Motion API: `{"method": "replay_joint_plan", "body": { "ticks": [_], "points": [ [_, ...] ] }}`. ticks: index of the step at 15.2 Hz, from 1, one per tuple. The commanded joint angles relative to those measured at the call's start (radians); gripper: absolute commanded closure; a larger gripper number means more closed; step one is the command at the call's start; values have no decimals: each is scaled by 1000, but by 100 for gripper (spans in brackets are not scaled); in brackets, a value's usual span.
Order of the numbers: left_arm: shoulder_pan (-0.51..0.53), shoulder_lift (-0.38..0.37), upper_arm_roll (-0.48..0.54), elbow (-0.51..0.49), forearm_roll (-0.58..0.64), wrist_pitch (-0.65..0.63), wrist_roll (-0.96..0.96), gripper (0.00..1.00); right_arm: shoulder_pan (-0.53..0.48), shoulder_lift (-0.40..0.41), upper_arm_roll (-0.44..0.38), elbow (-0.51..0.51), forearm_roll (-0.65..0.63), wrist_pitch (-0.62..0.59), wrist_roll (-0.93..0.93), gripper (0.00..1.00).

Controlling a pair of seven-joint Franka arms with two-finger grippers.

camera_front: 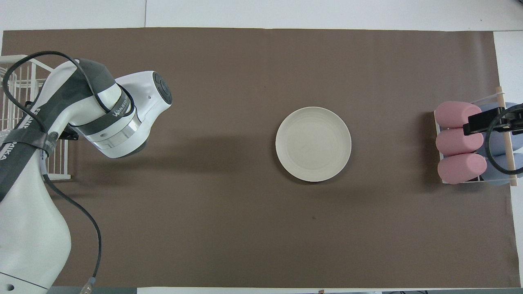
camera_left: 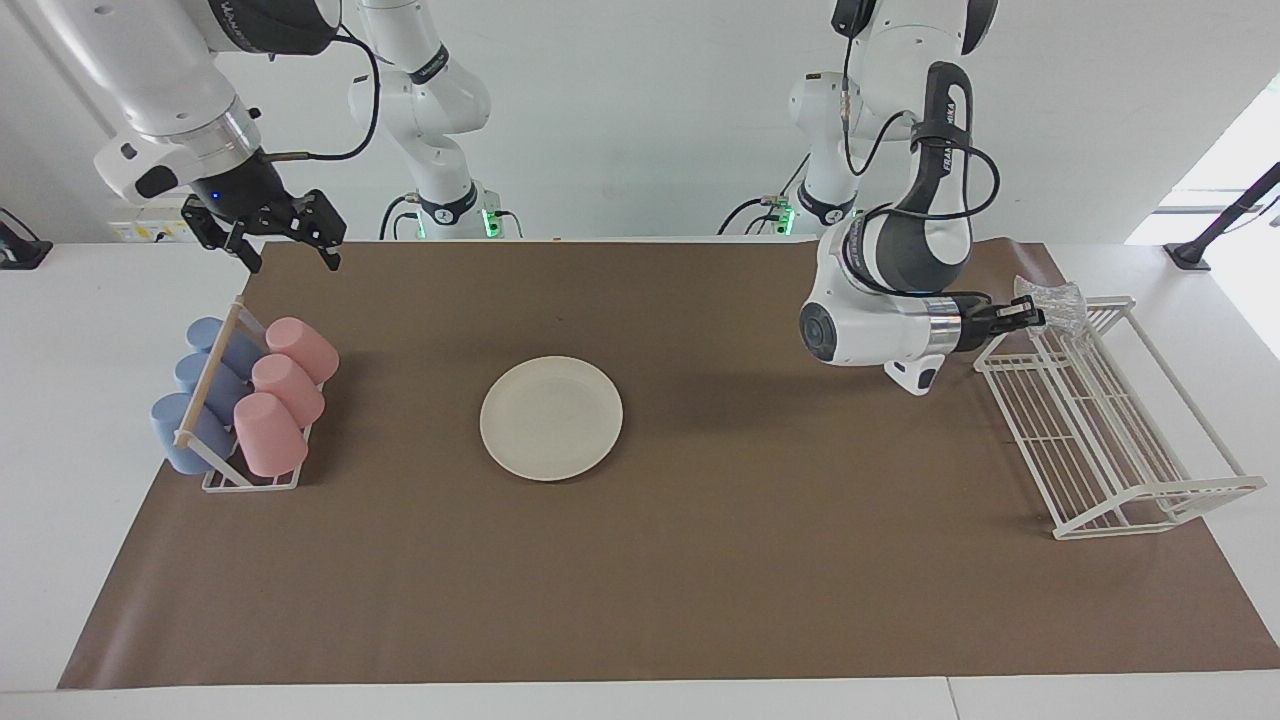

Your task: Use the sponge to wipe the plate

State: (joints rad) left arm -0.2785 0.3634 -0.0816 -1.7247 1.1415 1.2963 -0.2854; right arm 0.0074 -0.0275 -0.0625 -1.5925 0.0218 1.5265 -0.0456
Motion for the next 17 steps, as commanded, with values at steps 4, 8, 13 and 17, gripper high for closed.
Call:
{"method": "replay_joint_plan", "body": {
  "ticks": [4, 8, 13, 17],
  "points": [
    [94, 52, 0, 57, 40, 153, -53, 100, -4, 6, -4, 6, -6, -8, 0, 0],
    [102, 74, 0, 105, 11, 164, -203, 100, -1, 8, -4, 9, -6, -3, 3, 0],
    [113, 63, 0, 45, -5, 189, -357, 100, 0, 8, -4, 9, -6, -3, 3, 0],
    [114, 55, -1, 34, -9, 190, -365, 100, 3, 9, -3, 12, -6, -3, 6, 0]
  ]
}}
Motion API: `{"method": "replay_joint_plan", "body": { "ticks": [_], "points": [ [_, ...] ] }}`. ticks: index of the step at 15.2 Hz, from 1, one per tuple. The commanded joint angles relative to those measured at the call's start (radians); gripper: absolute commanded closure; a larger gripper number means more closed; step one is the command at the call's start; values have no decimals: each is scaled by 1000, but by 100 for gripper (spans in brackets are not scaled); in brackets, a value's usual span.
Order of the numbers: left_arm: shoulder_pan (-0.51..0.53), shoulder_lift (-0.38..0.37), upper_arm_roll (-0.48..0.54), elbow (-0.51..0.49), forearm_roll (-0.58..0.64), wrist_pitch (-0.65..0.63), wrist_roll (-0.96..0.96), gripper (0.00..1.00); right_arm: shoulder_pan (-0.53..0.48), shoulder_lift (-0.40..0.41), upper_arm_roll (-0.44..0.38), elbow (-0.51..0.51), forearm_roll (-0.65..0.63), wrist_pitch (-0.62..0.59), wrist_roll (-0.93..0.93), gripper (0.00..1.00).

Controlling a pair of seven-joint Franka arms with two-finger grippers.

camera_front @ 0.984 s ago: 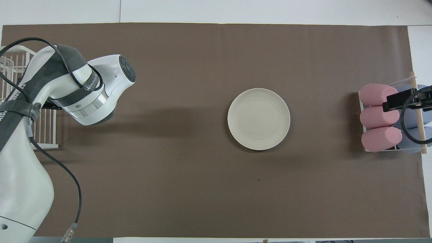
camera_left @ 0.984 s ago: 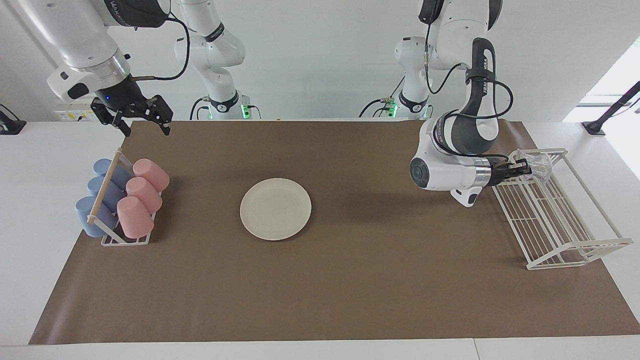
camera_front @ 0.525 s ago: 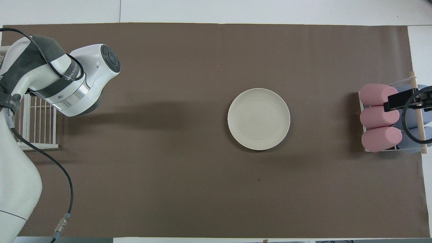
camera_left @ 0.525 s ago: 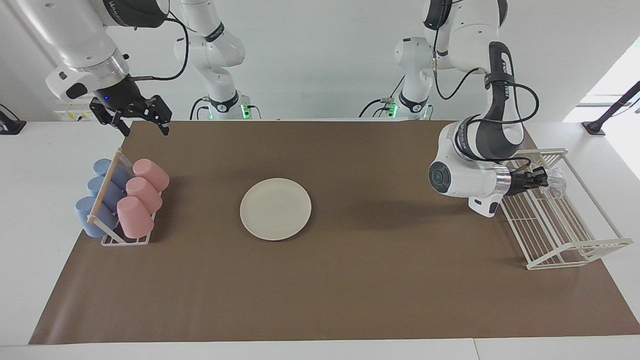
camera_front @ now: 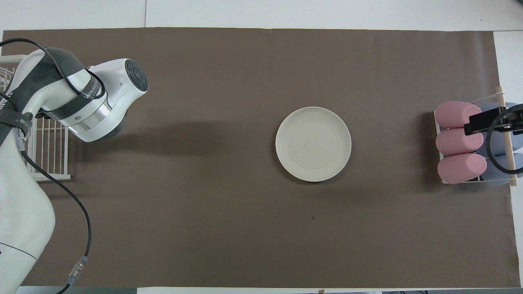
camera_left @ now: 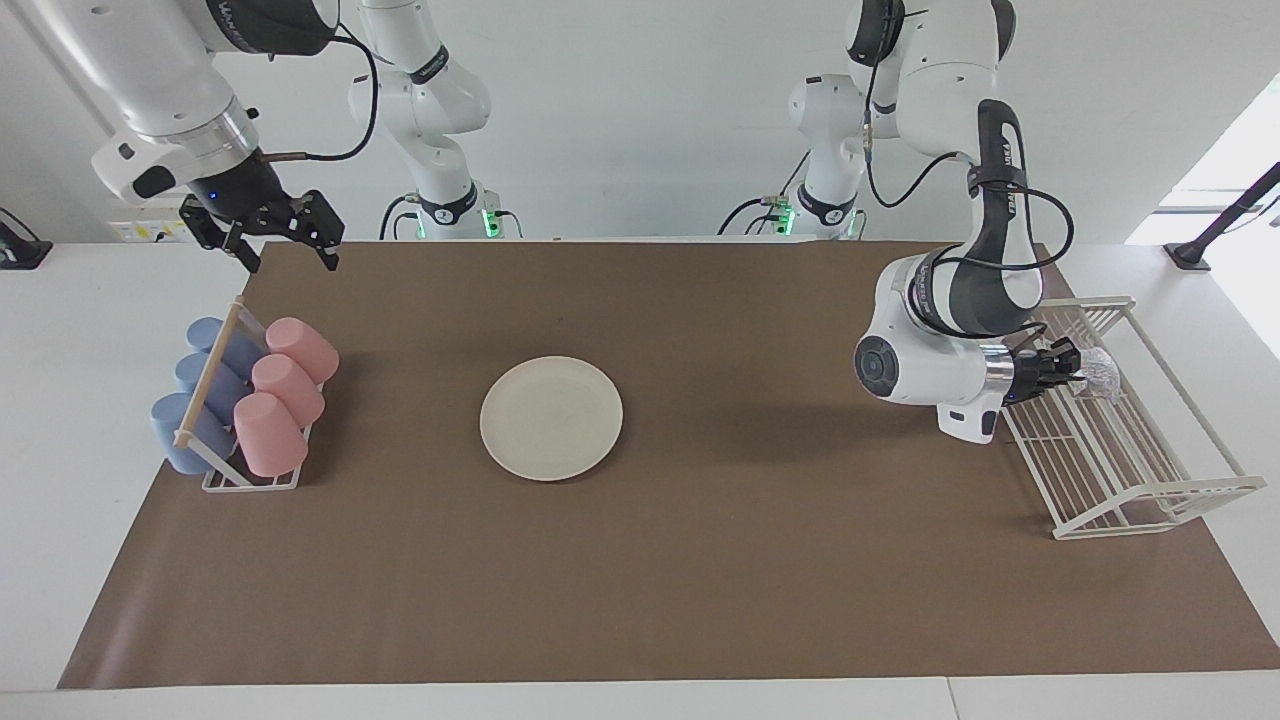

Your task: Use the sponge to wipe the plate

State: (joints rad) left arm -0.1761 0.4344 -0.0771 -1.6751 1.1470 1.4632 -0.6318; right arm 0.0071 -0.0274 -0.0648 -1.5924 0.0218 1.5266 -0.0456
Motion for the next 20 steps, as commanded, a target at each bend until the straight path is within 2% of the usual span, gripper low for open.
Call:
{"method": "replay_joint_plan", "body": {
  "ticks": [1, 2, 3, 5, 6, 15, 17, 20],
  "points": [
    [12, -14, -7, -17, -16, 23, -19, 89, 4, 9, 0, 14, -6, -3, 6, 0],
    [12, -16, -6, -17, -16, 25, -19, 42, 4, 11, 0, 17, -6, -3, 7, 0],
    [13, -14, -7, -15, -18, 25, -20, 14, 5, 11, 0, 17, -6, -3, 7, 0],
    [12, -16, -7, -17, -18, 23, -20, 3, 5, 11, 2, 19, -6, -3, 9, 0],
    [12, -16, -7, -17, -18, 25, -20, 0, 5, 11, 2, 17, -6, -3, 9, 0],
    [13, -16, -7, -15, -20, 31, -19, 0, 5, 11, 3, 19, -5, -3, 10, 0],
    [13, -14, -7, -6, -59, 32, -17, 0, 5, 11, 5, 19, -3, -2, 12, 0],
    [23, -37, -7, 17, -183, 75, 1, 0, 5, 11, 5, 19, -3, -3, 12, 0]
  ]
}}
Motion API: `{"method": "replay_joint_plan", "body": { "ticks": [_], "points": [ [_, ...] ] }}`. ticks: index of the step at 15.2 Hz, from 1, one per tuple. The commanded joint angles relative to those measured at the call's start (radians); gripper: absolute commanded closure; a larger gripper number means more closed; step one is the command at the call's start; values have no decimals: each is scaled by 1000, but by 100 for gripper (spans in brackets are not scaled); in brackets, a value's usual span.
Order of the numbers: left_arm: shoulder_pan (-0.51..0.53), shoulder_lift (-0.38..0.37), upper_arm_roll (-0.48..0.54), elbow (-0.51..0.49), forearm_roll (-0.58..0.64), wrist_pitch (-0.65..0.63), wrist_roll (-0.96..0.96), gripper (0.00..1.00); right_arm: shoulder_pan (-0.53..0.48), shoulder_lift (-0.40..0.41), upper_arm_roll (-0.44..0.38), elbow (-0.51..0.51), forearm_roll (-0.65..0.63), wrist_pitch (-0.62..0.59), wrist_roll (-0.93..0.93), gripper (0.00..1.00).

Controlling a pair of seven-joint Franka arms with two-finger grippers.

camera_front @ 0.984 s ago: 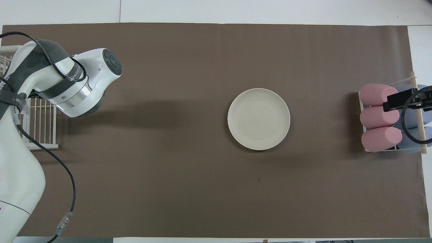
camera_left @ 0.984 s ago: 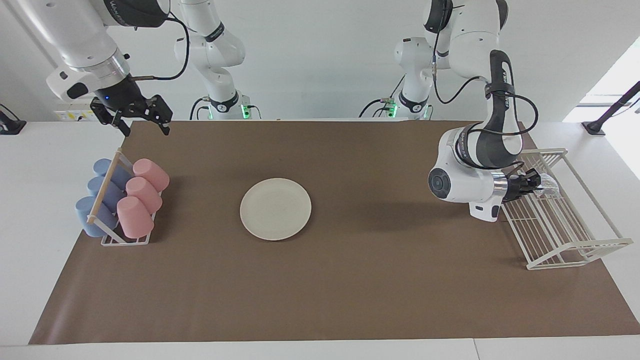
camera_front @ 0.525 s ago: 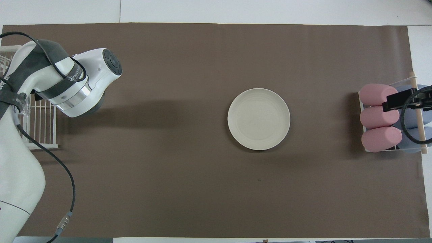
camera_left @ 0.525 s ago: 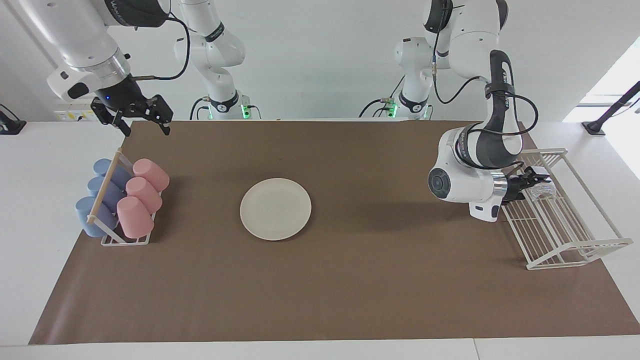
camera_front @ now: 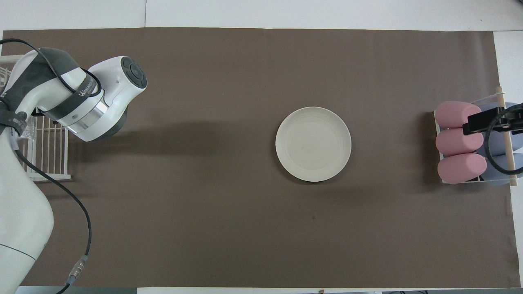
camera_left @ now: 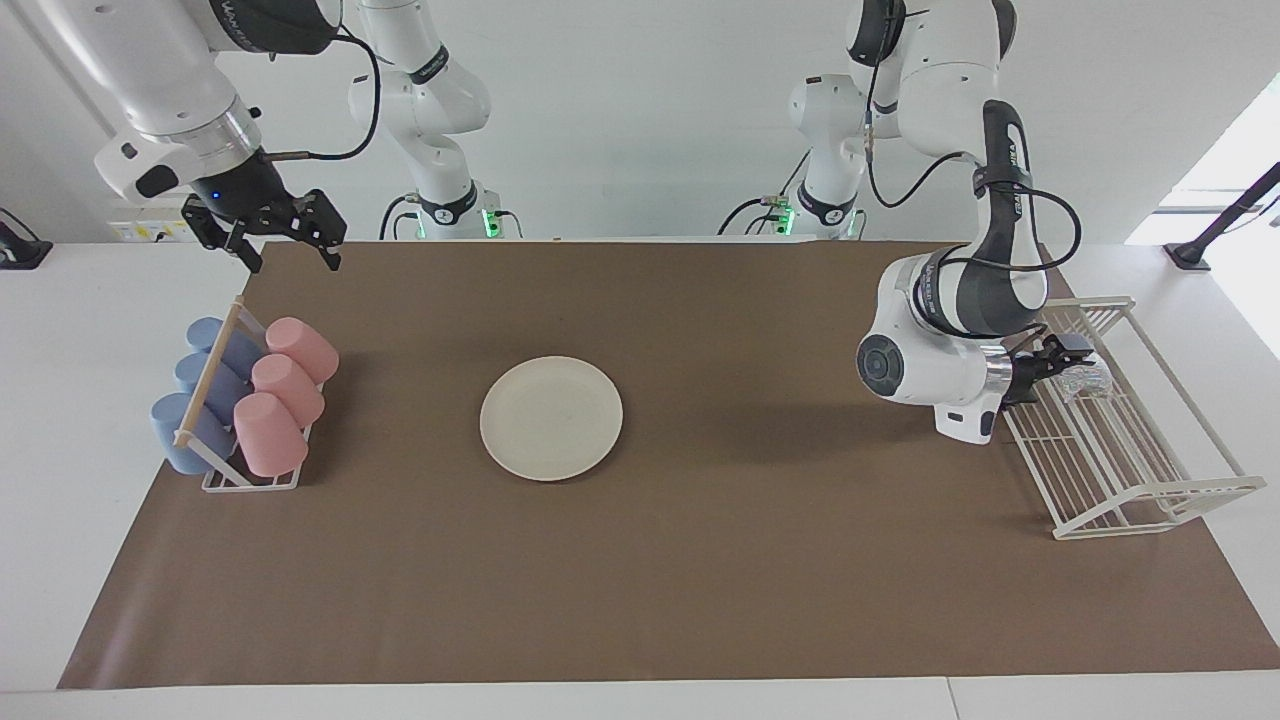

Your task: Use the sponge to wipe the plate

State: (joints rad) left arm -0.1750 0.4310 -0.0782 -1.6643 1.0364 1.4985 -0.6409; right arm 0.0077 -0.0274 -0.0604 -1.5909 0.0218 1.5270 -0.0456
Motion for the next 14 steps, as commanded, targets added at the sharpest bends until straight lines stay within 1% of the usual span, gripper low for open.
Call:
{"method": "replay_joint_plan", "body": {
  "ticks": [1, 4, 5, 7, 8, 10, 11, 13, 14],
  "points": [
    [41, -53, -11, 15, -128, 58, 36, 0, 5, 11, 1, 17, -3, -4, 12, 0],
    [84, -142, -6, 67, -374, 68, 205, 0, 5, 11, 1, 17, -3, -4, 18, 0],
    [98, -162, -6, 89, -456, 59, 234, 0, 5, 11, 1, 17, -3, -4, 18, 0],
    [108, -192, -3, 115, -579, 45, 240, 0, 5, 11, 1, 17, -3, -4, 18, 0],
    [109, -219, -2, 113, -643, 42, 247, 0, 5, 11, 1, 17, -3, -4, 18, 0],
    [152, -296, 0, 97, -805, 40, 280, 0, 5, 11, 1, 19, -2, -4, 18, 0],
    [170, -345, 0, 77, -881, 31, 335, 0, 6, 11, 1, 19, -2, -4, 18, 0],
    [215, -426, 0, 25, -967, 0, 478, 0, 6, 11, 1, 19, -2, -4, 20, 0],
    [221, -463, 0, 5, -990, -20, 504, 0, 6, 11, 1, 19, -2, -4, 18, 0]
  ]
}}
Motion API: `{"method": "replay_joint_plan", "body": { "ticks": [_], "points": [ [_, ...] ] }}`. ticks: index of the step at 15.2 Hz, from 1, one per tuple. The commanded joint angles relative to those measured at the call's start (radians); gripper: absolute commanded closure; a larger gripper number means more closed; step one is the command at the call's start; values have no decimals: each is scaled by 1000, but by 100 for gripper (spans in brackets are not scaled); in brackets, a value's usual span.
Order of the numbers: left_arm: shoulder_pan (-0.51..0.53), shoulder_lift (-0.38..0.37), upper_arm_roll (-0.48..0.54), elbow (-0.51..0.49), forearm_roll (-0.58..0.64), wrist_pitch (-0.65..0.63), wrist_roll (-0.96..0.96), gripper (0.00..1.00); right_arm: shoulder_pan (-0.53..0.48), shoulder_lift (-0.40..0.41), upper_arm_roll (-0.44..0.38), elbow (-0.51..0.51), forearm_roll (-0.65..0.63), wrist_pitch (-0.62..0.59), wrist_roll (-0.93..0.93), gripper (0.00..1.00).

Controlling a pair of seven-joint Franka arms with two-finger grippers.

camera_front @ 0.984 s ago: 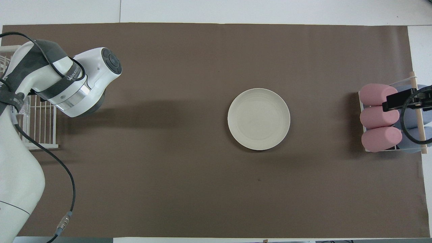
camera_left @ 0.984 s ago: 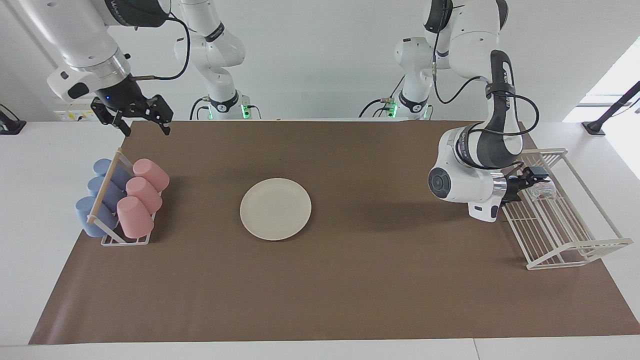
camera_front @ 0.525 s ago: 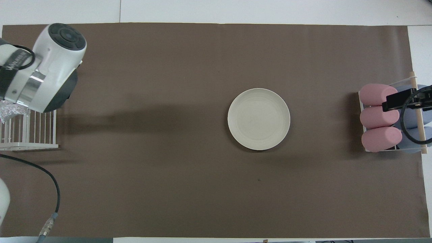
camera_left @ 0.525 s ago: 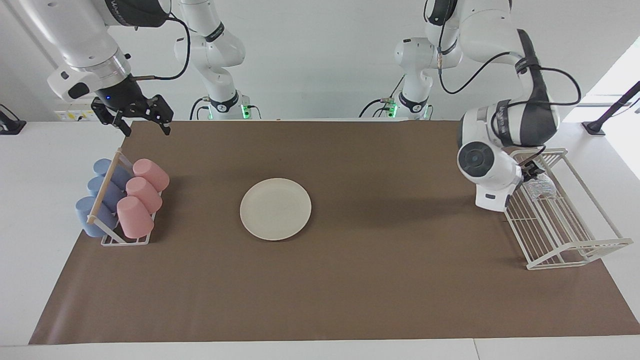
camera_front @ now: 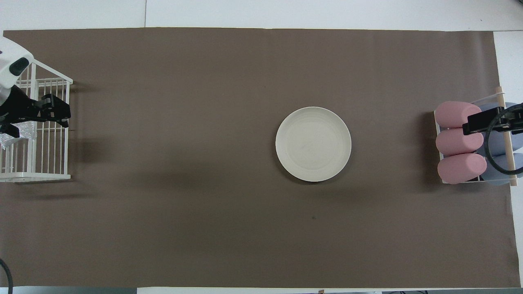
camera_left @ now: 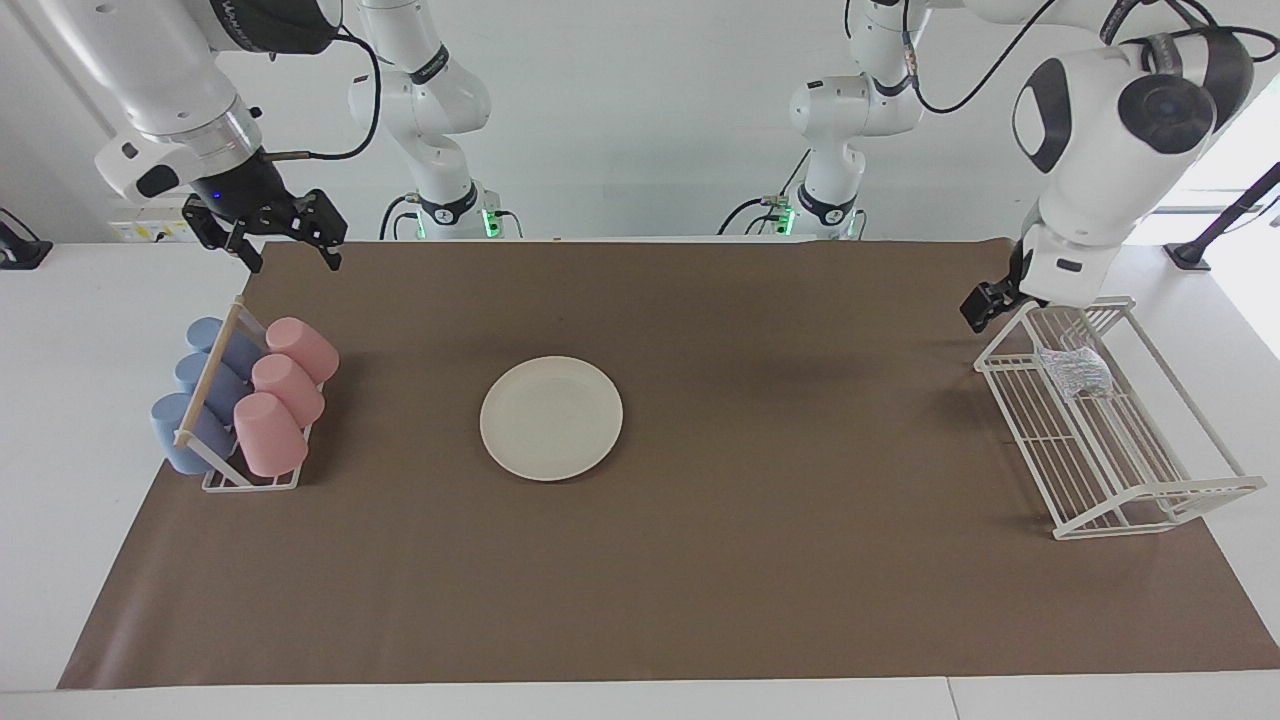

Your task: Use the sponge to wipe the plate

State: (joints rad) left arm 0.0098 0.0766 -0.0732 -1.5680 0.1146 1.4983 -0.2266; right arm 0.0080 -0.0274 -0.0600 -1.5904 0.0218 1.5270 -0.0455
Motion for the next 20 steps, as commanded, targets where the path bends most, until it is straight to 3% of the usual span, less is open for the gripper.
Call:
{"method": "replay_joint_plan", "body": {
  "ticks": [1, 3, 6, 8, 13, 20],
  "points": [
    [36, -144, -4, -104, -82, -41, 99, 0, 6, 11, 0, 18, -2, -4, 19, 0],
    [13, -161, 9, -98, -110, -59, 83, 0, 6, 12, 0, 21, -2, -4, 19, 0],
    [-106, -115, 133, 0, -191, -72, -11, 0, 4, 12, 0, 23, -2, -4, 19, 0],
    [-110, -94, 135, 34, -185, -139, -14, 0, 4, 12, 0, 23, -2, -4, 21, 0],
    [-119, -106, 128, -1, -141, -98, 90, 0, 6, 12, 0, 24, -2, -5, 26, 0],
    [-93, -107, 112, 6, -141, -87, 95, 0, 6, 12, 0, 24, -2, -4, 26, 0]
  ]
}}
